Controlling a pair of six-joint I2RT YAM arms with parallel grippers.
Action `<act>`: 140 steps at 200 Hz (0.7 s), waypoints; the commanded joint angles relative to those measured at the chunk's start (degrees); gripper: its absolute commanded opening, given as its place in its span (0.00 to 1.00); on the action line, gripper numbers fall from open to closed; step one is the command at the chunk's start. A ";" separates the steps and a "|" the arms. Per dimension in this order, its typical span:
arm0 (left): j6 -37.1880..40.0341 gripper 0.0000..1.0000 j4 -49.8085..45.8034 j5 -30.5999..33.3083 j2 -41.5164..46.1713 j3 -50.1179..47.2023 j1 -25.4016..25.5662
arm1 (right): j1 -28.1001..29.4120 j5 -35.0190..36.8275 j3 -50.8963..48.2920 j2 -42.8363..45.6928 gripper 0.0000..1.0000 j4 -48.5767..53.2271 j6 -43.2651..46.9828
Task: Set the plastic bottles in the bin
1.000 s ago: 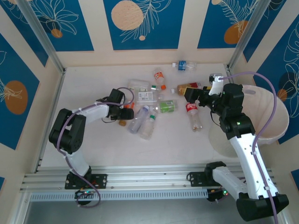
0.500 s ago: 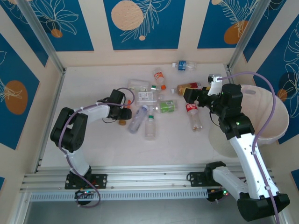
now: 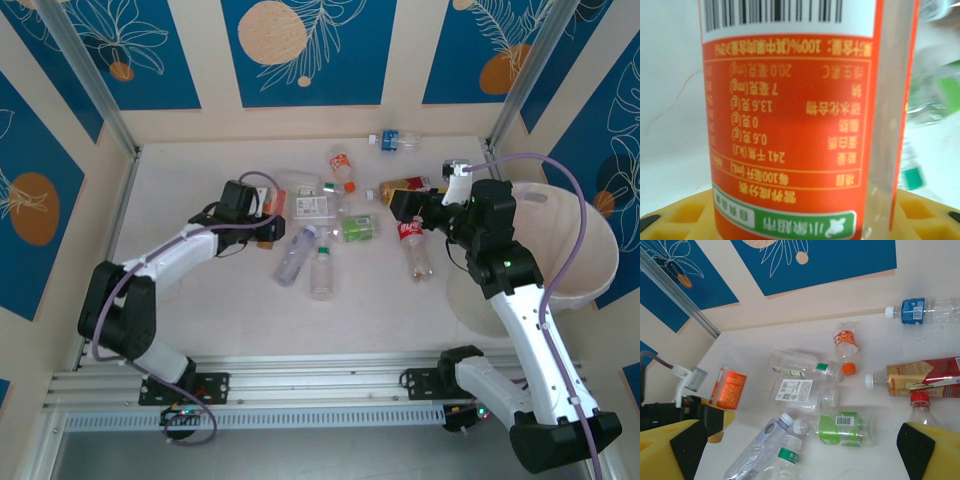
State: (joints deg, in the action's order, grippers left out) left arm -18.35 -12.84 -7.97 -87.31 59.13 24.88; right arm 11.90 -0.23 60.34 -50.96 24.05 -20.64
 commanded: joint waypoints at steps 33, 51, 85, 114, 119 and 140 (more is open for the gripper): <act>3.08 0.00 8.43 -19.17 5.24 1.40 3.09 | 0.56 -3.85 2.49 -0.36 1.00 -0.28 -5.74; 0.47 0.00 12.94 -29.31 4.40 1.96 3.22 | 0.57 -6.15 2.68 -0.48 1.00 -1.52 -6.16; -6.24 0.00 23.98 -40.14 2.38 2.14 4.74 | 0.83 -14.82 2.90 -2.64 1.00 -3.97 -7.78; -4.06 0.00 22.13 -39.35 1.78 4.44 7.22 | 2.91 -16.52 4.43 -6.50 1.00 -4.77 -13.22; -3.68 0.00 21.50 -38.49 1.79 4.81 7.64 | 3.47 -16.10 5.12 -7.28 1.00 -4.06 -14.28; -2.19 0.00 20.58 -36.05 1.87 5.52 9.11 | 6.52 -16.75 7.37 -9.98 1.00 -3.39 -15.34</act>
State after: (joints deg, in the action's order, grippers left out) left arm -22.33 6.42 -43.46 -85.17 61.93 32.47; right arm 15.64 -13.96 64.31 -59.00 20.69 -32.16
